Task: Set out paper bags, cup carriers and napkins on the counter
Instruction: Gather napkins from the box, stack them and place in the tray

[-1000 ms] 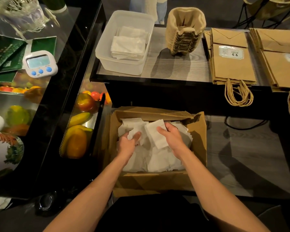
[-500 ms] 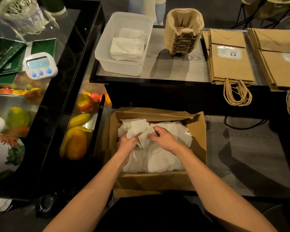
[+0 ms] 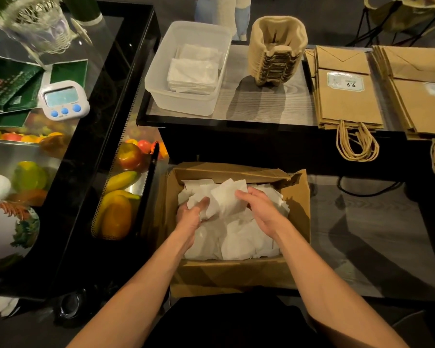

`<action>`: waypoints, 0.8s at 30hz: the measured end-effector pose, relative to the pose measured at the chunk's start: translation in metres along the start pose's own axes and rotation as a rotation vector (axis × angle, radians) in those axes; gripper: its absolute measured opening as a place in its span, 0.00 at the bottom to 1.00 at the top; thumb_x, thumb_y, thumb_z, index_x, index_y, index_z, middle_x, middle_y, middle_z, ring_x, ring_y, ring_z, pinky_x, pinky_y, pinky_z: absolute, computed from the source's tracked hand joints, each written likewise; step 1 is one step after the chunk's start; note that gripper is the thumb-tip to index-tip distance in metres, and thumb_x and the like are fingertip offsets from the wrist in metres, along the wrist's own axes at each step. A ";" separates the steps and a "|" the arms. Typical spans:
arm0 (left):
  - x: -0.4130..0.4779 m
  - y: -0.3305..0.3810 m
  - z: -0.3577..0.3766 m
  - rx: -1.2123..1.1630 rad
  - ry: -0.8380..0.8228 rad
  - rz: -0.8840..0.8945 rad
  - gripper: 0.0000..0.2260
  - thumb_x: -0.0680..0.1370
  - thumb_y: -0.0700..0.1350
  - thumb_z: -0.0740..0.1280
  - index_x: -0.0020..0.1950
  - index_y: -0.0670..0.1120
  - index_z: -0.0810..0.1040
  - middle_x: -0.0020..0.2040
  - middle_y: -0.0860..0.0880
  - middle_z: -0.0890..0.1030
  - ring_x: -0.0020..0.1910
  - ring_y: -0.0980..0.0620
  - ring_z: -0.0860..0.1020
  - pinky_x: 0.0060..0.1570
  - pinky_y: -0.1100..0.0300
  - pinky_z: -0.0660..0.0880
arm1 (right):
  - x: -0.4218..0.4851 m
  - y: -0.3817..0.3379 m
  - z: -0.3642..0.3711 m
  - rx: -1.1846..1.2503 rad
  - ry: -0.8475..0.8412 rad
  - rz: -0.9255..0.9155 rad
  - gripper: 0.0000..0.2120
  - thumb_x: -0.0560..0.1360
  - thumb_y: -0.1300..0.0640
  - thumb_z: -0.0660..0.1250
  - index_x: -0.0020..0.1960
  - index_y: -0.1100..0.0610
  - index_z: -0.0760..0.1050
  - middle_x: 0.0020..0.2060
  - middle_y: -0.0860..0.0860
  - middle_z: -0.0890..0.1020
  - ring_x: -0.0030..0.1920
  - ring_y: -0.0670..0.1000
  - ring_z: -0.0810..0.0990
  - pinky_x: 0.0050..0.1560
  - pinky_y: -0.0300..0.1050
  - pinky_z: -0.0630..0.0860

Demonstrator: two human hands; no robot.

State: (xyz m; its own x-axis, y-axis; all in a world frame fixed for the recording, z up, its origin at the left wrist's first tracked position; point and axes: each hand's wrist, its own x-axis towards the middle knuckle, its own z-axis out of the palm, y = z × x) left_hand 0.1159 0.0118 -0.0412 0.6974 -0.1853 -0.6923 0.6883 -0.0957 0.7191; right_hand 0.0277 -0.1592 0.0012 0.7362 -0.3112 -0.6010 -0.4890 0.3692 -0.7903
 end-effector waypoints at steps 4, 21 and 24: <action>-0.006 0.001 0.004 0.012 -0.036 0.006 0.25 0.73 0.51 0.78 0.67 0.53 0.73 0.60 0.51 0.80 0.59 0.46 0.79 0.63 0.44 0.78 | -0.003 -0.007 0.012 0.150 0.046 0.006 0.10 0.79 0.54 0.71 0.60 0.52 0.79 0.55 0.50 0.85 0.54 0.50 0.84 0.50 0.44 0.80; -0.006 -0.006 0.004 -0.070 -0.085 -0.055 0.12 0.83 0.53 0.66 0.64 0.51 0.78 0.59 0.46 0.84 0.60 0.44 0.81 0.64 0.44 0.77 | 0.002 0.009 0.027 -0.070 0.335 -0.087 0.20 0.82 0.53 0.66 0.73 0.52 0.70 0.65 0.48 0.79 0.67 0.52 0.76 0.56 0.43 0.75; -0.003 -0.005 0.006 -0.108 -0.081 -0.103 0.14 0.82 0.54 0.67 0.67 0.53 0.75 0.61 0.46 0.83 0.60 0.43 0.81 0.65 0.41 0.77 | 0.002 0.005 0.024 -0.118 0.369 -0.090 0.22 0.82 0.52 0.67 0.74 0.52 0.69 0.66 0.49 0.78 0.67 0.52 0.76 0.60 0.48 0.77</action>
State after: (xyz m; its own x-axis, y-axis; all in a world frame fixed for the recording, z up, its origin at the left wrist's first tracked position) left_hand 0.1089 0.0075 -0.0425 0.6071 -0.2585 -0.7514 0.7755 -0.0132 0.6312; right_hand 0.0380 -0.1372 -0.0016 0.5720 -0.6394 -0.5139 -0.4963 0.2290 -0.8374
